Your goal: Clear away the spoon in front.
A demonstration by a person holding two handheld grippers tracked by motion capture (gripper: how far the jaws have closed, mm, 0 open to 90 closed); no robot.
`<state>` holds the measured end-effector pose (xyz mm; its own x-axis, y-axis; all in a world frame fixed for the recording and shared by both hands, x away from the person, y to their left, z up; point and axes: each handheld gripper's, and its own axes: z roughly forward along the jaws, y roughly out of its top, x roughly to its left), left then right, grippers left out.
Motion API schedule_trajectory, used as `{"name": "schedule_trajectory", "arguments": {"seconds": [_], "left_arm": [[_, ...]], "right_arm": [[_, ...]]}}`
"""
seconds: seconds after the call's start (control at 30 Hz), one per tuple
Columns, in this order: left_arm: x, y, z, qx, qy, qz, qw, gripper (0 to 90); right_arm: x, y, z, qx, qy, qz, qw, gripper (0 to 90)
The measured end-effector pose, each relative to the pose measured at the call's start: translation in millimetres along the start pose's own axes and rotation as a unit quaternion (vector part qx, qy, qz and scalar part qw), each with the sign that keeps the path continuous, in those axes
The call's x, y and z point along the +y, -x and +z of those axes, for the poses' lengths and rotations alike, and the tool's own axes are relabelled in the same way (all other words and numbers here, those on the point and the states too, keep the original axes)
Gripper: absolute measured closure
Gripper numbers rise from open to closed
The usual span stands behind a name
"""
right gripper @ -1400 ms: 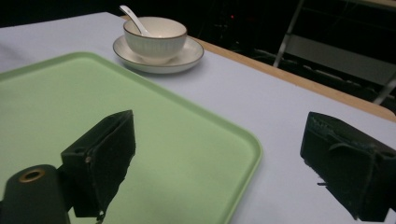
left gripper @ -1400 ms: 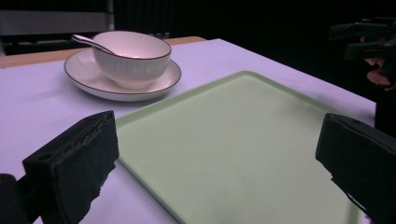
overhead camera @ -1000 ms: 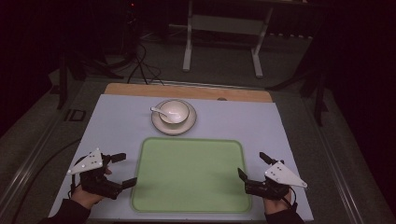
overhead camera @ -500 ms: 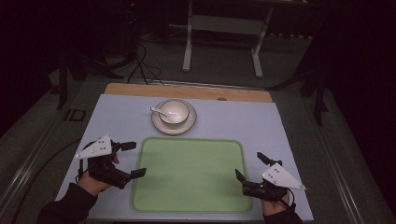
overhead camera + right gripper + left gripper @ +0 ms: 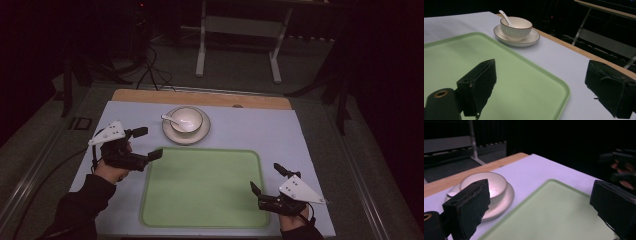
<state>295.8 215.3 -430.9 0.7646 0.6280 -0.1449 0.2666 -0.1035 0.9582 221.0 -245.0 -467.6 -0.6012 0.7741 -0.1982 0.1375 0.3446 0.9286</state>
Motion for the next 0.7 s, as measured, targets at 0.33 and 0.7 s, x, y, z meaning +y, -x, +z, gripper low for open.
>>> {"name": "schedule_trajectory", "arguments": {"seconds": [0.33, 0.7], "left_arm": [[-0.1, -33.6, 26.4, 0.086, 0.039, -0.093, 0.9912, 6.7], [-21.6, -70.4, 51.1, 0.146, 0.068, -0.222, 0.9616, 15.3]], "right_arm": [[-0.1, -1.7, 1.8, 0.006, 0.0, -0.005, 1.0, 10.3], [-0.9, -1.5, 2.8, 0.011, -0.004, -0.007, 0.9999, 10.3]]}}
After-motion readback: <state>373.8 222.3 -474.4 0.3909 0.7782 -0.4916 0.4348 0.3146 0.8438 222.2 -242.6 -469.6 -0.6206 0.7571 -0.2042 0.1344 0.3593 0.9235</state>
